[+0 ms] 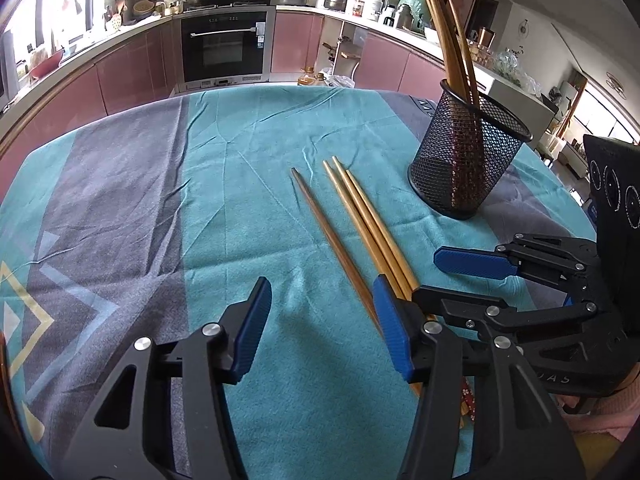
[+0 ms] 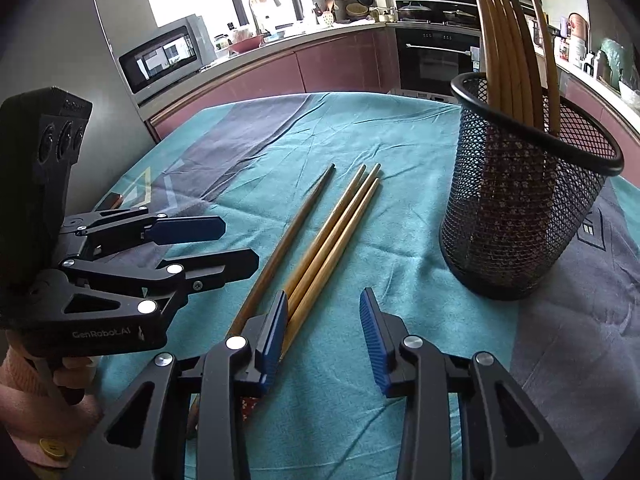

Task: Organize utensils
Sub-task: 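Withdraw both open tools from the cup back over the remaining chopsticks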

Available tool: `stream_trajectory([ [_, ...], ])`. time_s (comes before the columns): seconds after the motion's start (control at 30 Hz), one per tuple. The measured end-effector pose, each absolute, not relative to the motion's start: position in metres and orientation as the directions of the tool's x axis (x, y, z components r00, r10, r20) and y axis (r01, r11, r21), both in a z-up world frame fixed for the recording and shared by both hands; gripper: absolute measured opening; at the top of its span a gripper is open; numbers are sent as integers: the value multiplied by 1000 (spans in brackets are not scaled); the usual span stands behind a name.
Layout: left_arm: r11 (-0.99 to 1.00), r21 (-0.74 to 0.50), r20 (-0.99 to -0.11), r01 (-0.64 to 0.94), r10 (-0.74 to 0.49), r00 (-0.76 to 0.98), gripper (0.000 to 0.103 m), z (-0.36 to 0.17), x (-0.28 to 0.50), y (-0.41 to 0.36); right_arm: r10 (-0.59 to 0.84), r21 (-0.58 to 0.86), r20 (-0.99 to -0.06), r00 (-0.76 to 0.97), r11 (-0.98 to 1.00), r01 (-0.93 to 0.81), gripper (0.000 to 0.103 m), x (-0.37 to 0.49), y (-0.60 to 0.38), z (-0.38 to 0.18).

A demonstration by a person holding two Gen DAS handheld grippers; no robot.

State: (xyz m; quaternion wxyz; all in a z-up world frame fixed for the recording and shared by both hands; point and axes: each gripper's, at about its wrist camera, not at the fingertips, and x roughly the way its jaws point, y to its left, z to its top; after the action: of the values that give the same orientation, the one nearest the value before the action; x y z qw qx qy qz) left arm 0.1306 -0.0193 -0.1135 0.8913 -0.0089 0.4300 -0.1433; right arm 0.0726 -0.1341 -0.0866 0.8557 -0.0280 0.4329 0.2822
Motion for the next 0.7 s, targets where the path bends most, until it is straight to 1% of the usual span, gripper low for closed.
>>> stream_trajectory([
  [0.13, 958, -141, -770, 251, -265, 581, 49, -115, 134, -21, 454, 191, -759, 467, 841, -507, 34, 75, -135, -86],
  [0.27, 957, -136, -773, 255, -264, 577, 48, -116, 136, -23, 449, 195, -764, 464, 846, -497, 31, 77, -140, -87],
  [0.53, 955, -117, -779, 272, -258, 572, 46, -118, 140, -29, 423, 176, -772, 474, 859, -481, 28, 76, -143, -87],
  [0.7, 957, -101, -792, 272, -243, 560, 42, -122, 144, -34, 401, 151, -778, 484, 867, -475, 28, 76, -141, -85],
])
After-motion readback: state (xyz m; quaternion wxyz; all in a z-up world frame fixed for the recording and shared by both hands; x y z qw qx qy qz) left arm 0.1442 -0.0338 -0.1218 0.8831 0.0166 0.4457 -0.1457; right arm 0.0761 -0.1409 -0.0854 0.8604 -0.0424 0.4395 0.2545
